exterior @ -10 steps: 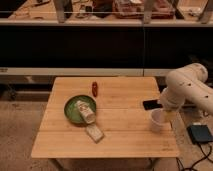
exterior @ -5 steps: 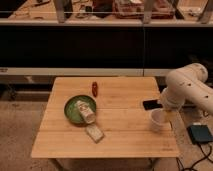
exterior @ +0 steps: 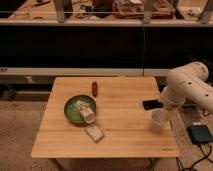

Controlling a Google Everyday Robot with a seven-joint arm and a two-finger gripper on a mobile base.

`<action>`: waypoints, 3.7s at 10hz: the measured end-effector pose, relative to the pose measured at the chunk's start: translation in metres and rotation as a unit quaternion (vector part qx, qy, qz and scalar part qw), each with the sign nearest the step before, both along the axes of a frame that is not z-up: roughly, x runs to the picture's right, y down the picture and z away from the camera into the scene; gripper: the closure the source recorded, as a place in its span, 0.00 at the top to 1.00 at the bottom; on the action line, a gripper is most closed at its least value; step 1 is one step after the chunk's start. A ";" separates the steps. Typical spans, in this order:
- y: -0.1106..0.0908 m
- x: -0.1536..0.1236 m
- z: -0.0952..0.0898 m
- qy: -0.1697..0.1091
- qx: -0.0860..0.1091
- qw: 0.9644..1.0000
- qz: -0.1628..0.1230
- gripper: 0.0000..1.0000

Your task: Move the arm in a circular motion

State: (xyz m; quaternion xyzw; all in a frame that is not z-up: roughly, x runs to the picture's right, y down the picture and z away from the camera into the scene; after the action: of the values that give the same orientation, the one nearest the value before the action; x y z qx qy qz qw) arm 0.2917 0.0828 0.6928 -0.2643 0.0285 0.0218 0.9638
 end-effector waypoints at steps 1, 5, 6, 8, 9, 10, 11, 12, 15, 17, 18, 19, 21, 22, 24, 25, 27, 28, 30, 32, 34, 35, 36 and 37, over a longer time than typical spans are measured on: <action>-0.023 0.002 0.009 0.004 0.014 1.000 -0.005 0.65; -0.168 -0.029 0.065 0.009 0.066 0.998 -0.022 0.65; -0.188 -0.050 0.076 0.003 0.067 0.997 -0.031 0.65; -0.221 -0.123 0.101 -0.028 0.063 0.995 -0.071 0.65; -0.225 -0.153 0.108 -0.044 0.058 0.993 -0.089 0.65; -0.222 -0.189 0.115 -0.067 0.048 0.990 -0.114 0.65; -0.213 -0.220 0.119 -0.092 0.037 0.986 -0.136 0.65; -0.193 -0.258 0.118 -0.132 0.018 0.978 -0.160 0.65; -0.126 -0.303 0.086 -0.218 -0.019 0.954 -0.206 0.65; -0.066 -0.297 0.039 -0.264 -0.027 0.935 -0.235 0.65; -0.039 -0.285 0.016 -0.278 -0.024 0.927 -0.251 0.65; -0.014 -0.273 -0.003 -0.289 -0.025 0.920 -0.263 0.65; 0.039 -0.237 -0.035 -0.298 -0.038 0.912 -0.279 0.65; 0.065 -0.210 -0.047 -0.292 -0.046 0.914 -0.277 0.65; 0.086 -0.161 -0.053 -0.260 -0.048 0.930 -0.254 0.65; 0.089 -0.117 -0.053 -0.222 -0.040 0.948 -0.225 0.65; 0.074 -0.064 -0.048 -0.171 -0.018 0.968 -0.181 0.65; 0.049 -0.023 -0.041 -0.127 0.008 0.981 -0.147 0.65; -0.011 0.035 -0.021 -0.060 0.054 0.993 -0.091 0.65; -0.084 0.050 0.015 -0.015 0.083 0.995 -0.049 0.65; -0.137 -0.004 0.065 -0.009 0.076 0.996 -0.043 0.65; -0.153 -0.071 0.102 -0.025 0.053 0.997 -0.059 0.65; -0.156 -0.117 0.123 -0.039 0.039 0.996 -0.074 0.65; -0.151 -0.162 0.144 -0.052 0.018 0.994 -0.095 0.65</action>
State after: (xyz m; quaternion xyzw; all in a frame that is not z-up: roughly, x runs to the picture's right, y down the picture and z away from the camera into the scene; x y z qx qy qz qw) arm 0.1297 -0.0678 0.8367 -0.2435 0.0032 -0.0835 0.9663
